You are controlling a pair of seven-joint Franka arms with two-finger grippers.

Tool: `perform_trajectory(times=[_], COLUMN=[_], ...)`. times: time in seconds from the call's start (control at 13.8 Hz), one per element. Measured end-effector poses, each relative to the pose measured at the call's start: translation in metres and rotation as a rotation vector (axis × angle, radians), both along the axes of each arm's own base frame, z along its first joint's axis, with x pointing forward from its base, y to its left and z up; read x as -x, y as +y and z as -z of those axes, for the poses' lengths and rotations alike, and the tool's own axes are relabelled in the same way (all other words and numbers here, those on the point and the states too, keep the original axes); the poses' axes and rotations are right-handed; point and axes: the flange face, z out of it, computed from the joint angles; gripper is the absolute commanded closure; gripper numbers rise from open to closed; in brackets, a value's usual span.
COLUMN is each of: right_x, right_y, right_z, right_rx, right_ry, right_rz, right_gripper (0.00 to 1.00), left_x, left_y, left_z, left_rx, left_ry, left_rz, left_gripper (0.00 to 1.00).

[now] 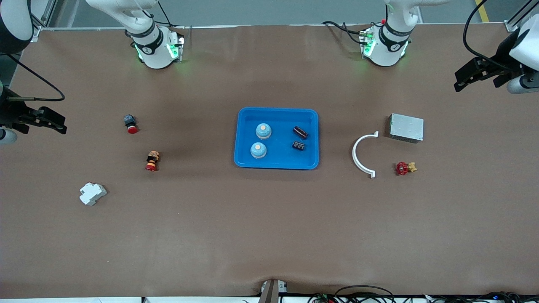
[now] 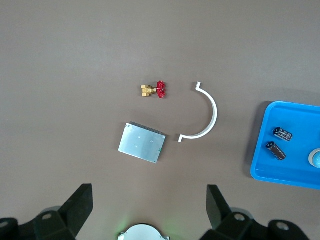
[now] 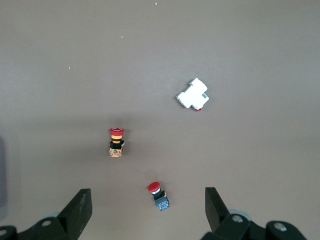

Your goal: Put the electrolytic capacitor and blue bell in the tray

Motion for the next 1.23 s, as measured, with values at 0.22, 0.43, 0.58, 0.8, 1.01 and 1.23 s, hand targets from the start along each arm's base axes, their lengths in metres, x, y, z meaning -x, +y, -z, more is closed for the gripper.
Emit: perform_trajectory(times=[0.22, 0.43, 0.58, 0.8, 1.01, 1.23], right_x=[0.003, 0.010, 0.013, 0.014, 0.017, 0.018], right_y=[-0.001, 0.000, -0.006, -0.007, -0.007, -0.006], right_z=[-0.004, -0.012, -0.017, -0.019, -0.023, -0.026], right_rx=[-0.050, -0.133, -0.149, -0.156, -0.156, -0.141], right_ry=[-0.006, -0.006, -0.013, -0.013, -0.017, -0.016], right_rz=[0.014, 0.036, 0.049, 0.052, 0.051, 0.045], right_gripper=[0.00, 0.00, 0.00, 0.00, 0.00, 0.00], left_x=[0.001, 0.002, 0.002, 0.002, 0.002, 0.002], left_y=[0.000, 0.002, 0.003, 0.003, 0.002, 0.002], left_z=[-0.006, -0.010, -0.011, -0.012, -0.012, -0.012], left_rx=[0.001, 0.001, 0.001, 0.001, 0.001, 0.001], left_ry=[-0.010, -0.009, -0.011, -0.013, -0.012, -0.012], left_rz=[0.000, -0.003, -0.005, -0.005, -0.002, -0.002], left_gripper=[0.00, 0.00, 0.00, 0.00, 0.00, 0.00])
